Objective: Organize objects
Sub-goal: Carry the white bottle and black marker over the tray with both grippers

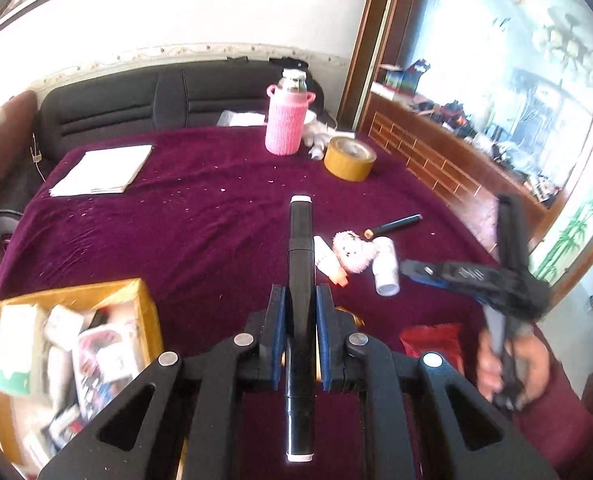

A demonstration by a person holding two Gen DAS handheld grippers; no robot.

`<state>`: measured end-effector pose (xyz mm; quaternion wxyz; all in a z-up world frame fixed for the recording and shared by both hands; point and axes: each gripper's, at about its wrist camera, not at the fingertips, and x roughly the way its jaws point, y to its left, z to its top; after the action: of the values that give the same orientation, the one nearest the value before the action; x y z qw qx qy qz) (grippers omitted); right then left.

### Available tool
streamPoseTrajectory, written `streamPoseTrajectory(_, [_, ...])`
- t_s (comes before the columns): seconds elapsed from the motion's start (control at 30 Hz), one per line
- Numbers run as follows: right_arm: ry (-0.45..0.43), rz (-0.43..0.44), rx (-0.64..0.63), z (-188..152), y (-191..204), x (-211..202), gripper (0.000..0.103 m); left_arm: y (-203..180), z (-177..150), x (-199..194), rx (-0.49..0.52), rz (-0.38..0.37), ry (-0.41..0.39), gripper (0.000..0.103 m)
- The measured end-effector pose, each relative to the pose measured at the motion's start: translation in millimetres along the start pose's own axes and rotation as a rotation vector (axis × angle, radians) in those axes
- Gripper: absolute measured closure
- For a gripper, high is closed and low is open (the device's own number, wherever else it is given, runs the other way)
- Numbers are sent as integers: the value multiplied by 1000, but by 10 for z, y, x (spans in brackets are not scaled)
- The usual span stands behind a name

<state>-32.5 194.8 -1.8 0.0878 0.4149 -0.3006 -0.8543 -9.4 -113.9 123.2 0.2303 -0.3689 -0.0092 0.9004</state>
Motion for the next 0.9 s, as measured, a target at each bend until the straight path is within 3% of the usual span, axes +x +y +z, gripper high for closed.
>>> streamPoseTrajectory(0.2, [84,-139,-14,179,205,290,72,207,-318,-507,-49,0,-39,91])
streamPoseTrajectory(0.5, [109,-315,-63,316,364,604,71,746,-877,-1023,-196,72,-50,91])
streamPoseTrajectory(0.7, [84,-281,-18,303,286,508,72,1005,-1200,-1366,-289,97,-87,91])
streamPoseTrajectory(0.9, [20,-156,-2,74,421,-48,71,1204,-1415,-1582,-347,105,-112,91])
